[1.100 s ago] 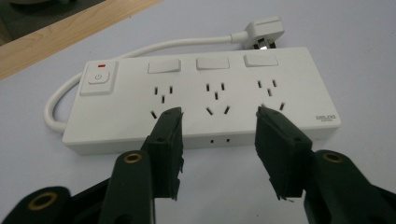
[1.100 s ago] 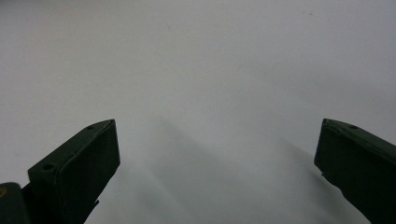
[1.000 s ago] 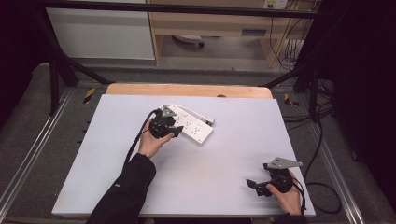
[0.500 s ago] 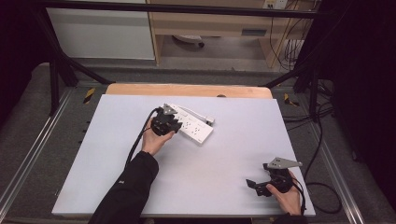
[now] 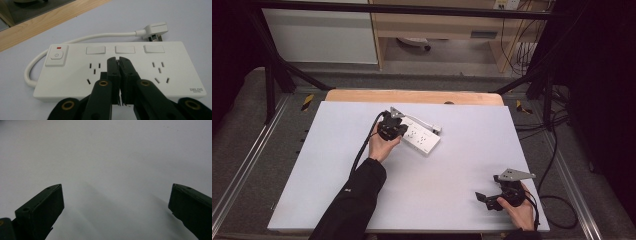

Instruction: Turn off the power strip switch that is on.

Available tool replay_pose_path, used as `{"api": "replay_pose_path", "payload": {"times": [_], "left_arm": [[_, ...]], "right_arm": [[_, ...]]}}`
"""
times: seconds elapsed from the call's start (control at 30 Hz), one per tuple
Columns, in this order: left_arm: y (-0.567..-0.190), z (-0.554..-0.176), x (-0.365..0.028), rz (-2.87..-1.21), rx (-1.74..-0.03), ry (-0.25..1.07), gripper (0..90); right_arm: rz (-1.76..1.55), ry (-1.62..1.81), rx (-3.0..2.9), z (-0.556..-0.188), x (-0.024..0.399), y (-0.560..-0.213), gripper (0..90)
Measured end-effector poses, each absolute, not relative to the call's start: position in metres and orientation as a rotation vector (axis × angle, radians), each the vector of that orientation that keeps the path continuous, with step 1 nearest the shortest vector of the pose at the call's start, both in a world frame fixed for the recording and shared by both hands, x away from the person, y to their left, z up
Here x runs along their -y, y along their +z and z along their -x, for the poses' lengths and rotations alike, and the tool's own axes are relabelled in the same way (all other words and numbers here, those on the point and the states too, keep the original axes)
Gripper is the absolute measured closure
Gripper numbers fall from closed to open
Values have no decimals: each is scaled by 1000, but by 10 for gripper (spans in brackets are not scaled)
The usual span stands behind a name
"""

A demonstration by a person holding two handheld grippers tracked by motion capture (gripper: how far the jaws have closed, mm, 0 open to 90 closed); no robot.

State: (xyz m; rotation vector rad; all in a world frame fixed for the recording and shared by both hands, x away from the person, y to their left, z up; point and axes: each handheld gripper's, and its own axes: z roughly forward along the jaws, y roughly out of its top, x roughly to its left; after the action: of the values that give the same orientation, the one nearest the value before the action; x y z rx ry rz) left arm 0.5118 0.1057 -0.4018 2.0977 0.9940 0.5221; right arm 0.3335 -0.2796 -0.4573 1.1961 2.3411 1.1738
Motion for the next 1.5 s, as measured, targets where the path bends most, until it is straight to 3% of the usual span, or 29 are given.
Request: {"api": "replay_pose_path", "payload": {"times": [1.5], "left_arm": [[-422,-551,-88,-2092,-1053,587,898]], "right_arm": [[-1196,1186,-2339,-333,280,-457,7]]}}
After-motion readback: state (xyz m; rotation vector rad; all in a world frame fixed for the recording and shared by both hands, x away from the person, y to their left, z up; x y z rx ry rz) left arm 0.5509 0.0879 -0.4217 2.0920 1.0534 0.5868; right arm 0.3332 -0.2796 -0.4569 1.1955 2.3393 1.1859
